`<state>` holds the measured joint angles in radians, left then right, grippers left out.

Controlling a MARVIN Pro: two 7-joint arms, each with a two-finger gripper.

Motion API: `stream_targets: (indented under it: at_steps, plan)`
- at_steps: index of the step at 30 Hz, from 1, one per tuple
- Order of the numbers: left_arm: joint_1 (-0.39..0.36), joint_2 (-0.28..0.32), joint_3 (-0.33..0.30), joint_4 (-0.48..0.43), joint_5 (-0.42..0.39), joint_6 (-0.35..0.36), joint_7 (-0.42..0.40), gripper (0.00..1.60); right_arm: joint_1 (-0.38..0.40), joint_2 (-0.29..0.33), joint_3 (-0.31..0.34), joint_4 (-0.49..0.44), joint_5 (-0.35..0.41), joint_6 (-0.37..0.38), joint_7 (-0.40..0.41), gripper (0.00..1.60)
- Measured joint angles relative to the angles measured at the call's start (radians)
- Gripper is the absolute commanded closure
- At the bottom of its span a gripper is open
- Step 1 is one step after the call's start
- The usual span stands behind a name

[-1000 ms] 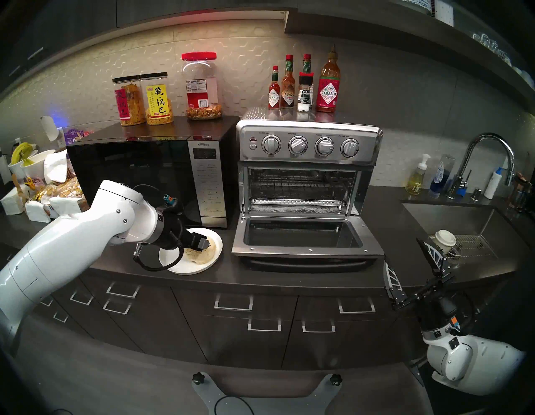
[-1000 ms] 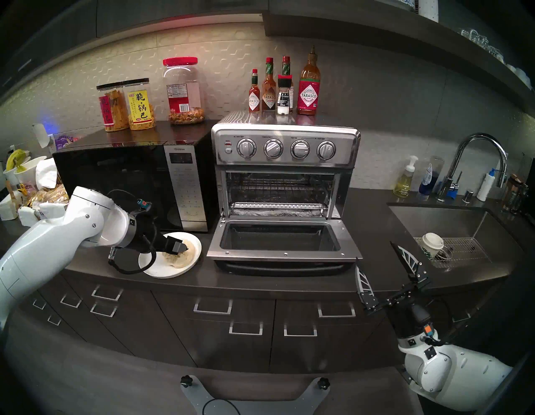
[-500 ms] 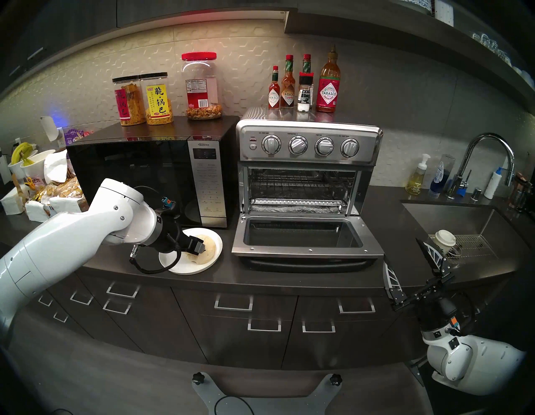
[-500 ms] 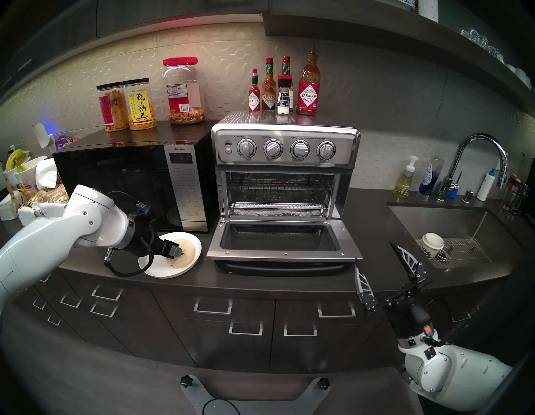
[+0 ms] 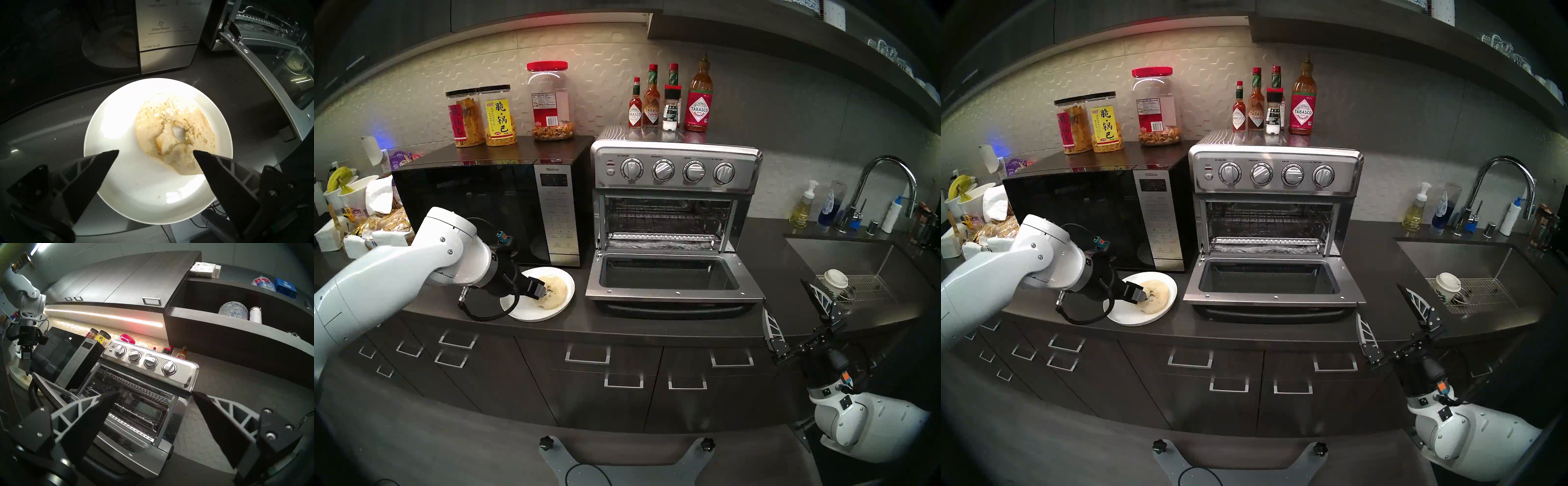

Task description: Open the oven and place the bagel inside on the rack

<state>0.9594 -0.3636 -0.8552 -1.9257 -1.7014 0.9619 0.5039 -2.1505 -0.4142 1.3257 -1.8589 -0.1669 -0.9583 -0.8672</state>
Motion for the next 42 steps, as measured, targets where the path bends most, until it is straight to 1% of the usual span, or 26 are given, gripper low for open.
stream_targets:
  at_steps: [23,26,32,36,42]
  plan:
    - [-0.037,0.004,0.041,0.002,-0.041,0.000,0.036,0.00,0.002,0.004,-0.004,0.000,-0.004,0.000,-0.001,0.00]
    - [-0.047,0.005,0.056,0.006,-0.049,0.000,0.037,0.00,0.002,0.004,-0.004,0.000,-0.004,0.000,-0.001,0.00]
    - [-0.076,0.005,0.109,0.016,-0.057,0.000,0.039,0.00,0.002,0.004,-0.004,0.000,-0.004,0.000,0.000,0.00]
    - [-0.088,0.004,0.123,0.012,-0.059,0.000,0.042,0.00,0.002,0.004,-0.004,0.000,-0.003,0.000,0.000,0.00]
    - [-0.103,0.004,0.124,0.003,-0.052,0.000,0.053,0.00,0.002,0.004,-0.004,0.000,-0.003,0.000,0.000,0.00]
